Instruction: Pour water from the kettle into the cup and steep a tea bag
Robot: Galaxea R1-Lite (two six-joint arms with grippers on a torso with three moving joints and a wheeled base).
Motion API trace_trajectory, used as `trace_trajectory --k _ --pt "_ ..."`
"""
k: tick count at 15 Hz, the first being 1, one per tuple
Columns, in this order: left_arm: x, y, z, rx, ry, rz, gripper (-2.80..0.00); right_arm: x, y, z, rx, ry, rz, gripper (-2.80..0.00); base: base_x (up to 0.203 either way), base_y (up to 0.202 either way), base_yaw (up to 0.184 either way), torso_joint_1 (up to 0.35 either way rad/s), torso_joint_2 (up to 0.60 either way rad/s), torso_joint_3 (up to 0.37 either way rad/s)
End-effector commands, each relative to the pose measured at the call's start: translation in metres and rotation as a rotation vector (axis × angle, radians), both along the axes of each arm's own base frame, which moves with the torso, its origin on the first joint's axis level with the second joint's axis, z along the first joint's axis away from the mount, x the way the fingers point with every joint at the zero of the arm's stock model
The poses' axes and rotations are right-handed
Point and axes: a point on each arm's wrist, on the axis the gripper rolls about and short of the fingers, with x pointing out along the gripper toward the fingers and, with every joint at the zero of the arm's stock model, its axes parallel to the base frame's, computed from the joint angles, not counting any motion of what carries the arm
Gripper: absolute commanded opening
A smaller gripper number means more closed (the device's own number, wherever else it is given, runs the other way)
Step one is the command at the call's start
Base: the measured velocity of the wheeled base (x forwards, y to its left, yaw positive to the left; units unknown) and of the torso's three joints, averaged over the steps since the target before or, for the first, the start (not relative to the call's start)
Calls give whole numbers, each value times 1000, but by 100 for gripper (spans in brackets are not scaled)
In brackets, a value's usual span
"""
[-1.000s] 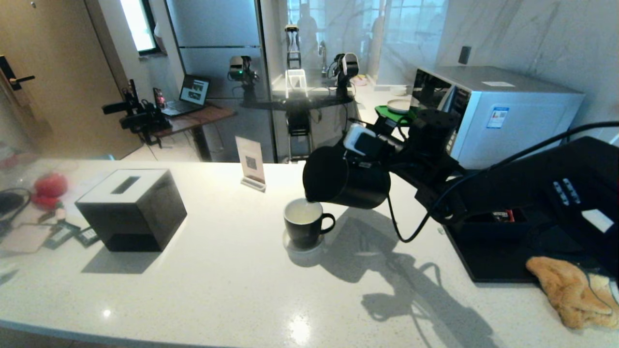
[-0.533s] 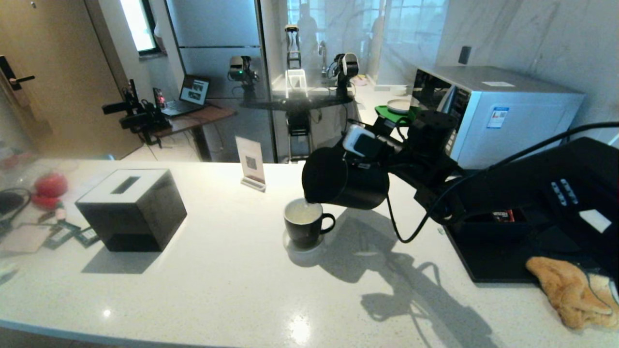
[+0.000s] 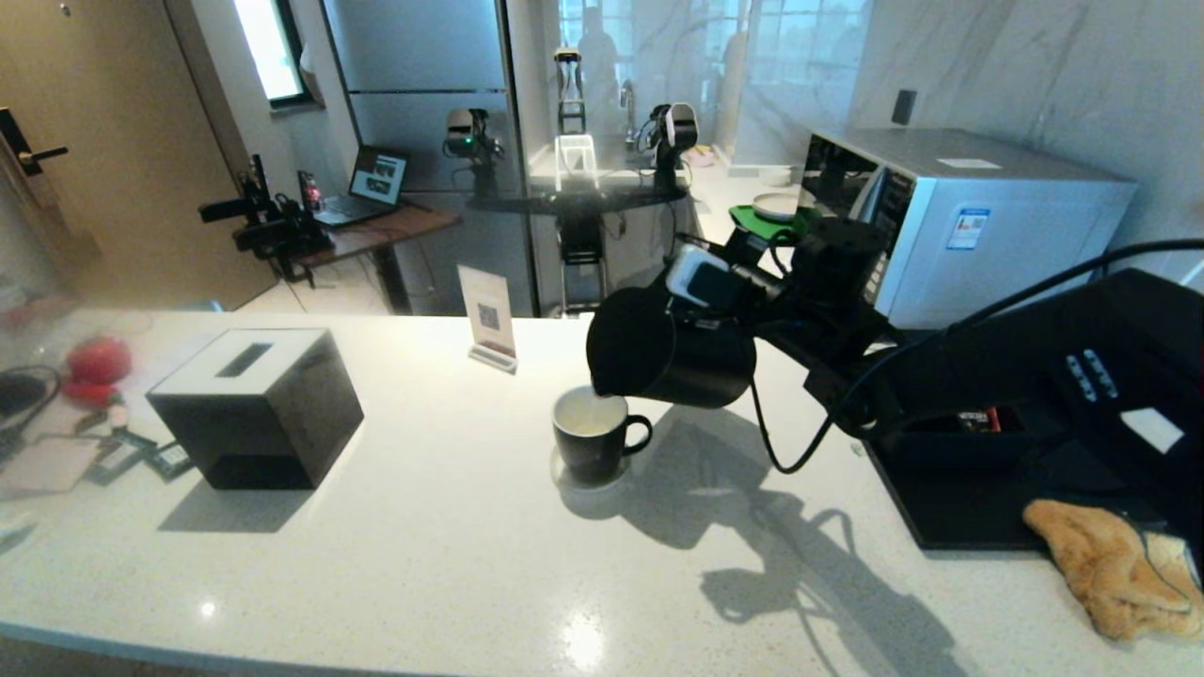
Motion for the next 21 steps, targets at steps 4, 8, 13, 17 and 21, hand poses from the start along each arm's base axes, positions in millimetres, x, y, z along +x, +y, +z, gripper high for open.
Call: trace_trajectory --k 4,8,13,17,21 --pt "0 0 0 0 1 2 -280 0 1 -1 -15 -14 7 -280 0 0 0 0 0 0" --pt "0 0 0 0 1 0 -280 0 1 -1 -17 -14 10 -280 0 0 0 0 0 0" --pt "0 0 0 0 1 1 -280 0 1 -1 -17 -14 11 -280 0 0 0 0 0 0" --pt "0 0 0 0 1 0 -280 0 1 -2 -20 -15 20 -280 0 0 0 0 0 0" --pt "0 0 0 0 1 1 -280 -1 1 -3 -21 -12 22 -280 0 0 0 0 0 0"
